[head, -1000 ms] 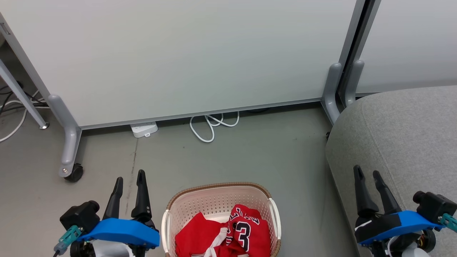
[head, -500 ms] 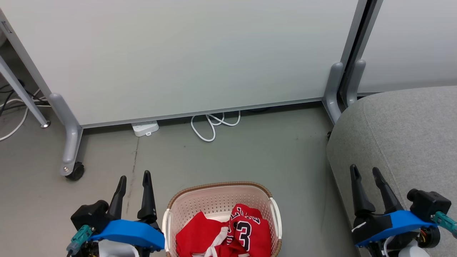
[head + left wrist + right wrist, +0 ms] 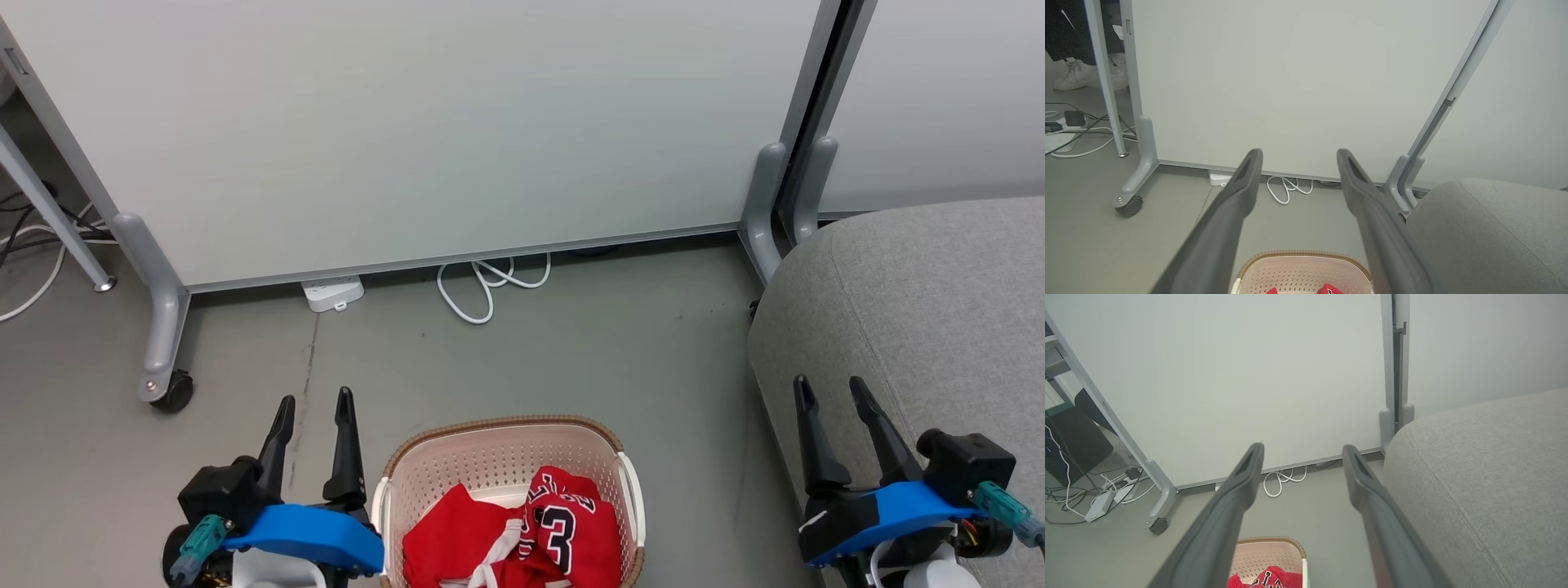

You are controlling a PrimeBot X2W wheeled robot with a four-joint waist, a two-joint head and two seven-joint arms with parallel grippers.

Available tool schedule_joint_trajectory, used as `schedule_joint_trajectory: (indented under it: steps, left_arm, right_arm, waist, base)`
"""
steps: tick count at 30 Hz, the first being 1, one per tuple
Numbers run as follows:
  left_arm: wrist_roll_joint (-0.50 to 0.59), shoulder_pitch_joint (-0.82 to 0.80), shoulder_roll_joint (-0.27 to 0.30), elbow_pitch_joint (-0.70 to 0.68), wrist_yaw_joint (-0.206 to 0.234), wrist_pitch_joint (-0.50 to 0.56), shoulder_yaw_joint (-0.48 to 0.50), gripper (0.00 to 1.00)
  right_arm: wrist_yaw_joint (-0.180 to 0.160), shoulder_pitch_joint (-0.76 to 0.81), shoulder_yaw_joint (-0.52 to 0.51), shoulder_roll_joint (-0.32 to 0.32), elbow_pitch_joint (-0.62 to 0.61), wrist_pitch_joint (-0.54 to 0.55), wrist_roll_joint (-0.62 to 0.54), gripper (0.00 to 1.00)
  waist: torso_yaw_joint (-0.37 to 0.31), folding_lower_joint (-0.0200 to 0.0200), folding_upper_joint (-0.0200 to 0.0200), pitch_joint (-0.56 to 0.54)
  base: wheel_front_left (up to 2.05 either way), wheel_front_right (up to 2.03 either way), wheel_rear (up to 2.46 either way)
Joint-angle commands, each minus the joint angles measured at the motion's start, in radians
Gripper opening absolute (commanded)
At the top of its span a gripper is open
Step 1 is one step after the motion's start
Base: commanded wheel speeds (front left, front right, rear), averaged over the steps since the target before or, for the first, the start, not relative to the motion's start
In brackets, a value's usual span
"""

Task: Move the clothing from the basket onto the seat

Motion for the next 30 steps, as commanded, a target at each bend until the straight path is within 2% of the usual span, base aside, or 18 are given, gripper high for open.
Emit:
schedule_joint_trajectory:
  steps: [1, 23, 30]
  left_arm:
    - [0.022, -0.016, 0.004, 0.0, 0.003, -0.011, -0.008, 1.0]
    - [0.135, -0.018, 0.004, 0.022, 0.003, -0.052, -0.033, 1.0]
    - [0.124, -0.018, 0.004, 0.024, 0.0, -0.051, -0.032, 1.0]
  right_arm:
    - [0.002, -0.021, 0.002, -0.008, -0.002, -0.006, -0.026, 1.0]
    - [0.002, -0.018, 0.008, -0.009, 0.014, -0.036, -0.164, 1.0]
    - [0.002, -0.018, 0.006, -0.009, 0.016, -0.037, -0.161, 1.0]
  waist:
    - [0.0, 0.0, 0.0, -0.001]
    - [0.003, 0.0, 0.0, -0.005]
    - [0.004, 0.0, 0.0, -0.005]
  base:
    - [0.0, 0.0, 0.0]
    - [0.0, 0.0, 0.0]
    - [0.0, 0.0, 0.0]
